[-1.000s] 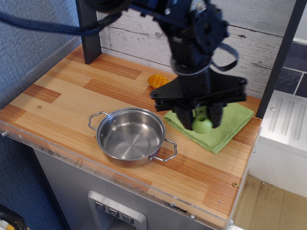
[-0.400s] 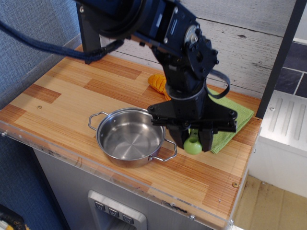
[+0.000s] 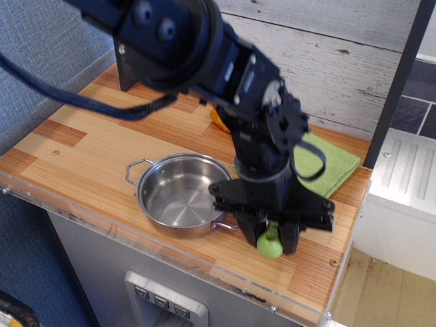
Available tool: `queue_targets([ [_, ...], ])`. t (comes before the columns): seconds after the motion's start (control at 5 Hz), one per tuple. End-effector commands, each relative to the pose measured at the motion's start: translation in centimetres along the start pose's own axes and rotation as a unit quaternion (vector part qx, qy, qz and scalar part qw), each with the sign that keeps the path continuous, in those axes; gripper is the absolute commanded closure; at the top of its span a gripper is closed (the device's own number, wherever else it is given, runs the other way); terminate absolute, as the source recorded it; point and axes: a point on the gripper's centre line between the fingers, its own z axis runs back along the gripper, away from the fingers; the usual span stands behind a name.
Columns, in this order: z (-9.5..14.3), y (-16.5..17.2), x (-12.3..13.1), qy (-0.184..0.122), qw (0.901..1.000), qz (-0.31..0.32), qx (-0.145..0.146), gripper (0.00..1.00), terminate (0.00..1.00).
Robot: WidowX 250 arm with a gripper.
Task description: Place the green spatula to the right of the silver pot.
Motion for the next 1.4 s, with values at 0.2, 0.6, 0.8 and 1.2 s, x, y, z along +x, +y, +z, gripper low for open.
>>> queue_targets([
  [0.2, -2.1, -0.7, -1.5, 0.02, 0.9983, -0.05, 0.022, 1.0, 0.0],
  [0.6, -1.4, -0.5, -0.7, -0.008, 0.9994, 0.001, 0.035, 0.0, 0.0],
  [0.8, -0.7, -0.2, -0.4, -0.015, 0.9992, 0.008, 0.035, 0.0, 0.0],
  [1.2, 2.1, -0.5, 0.9, -0.045, 0.9986, 0.023, 0.017, 0.0, 0.0],
])
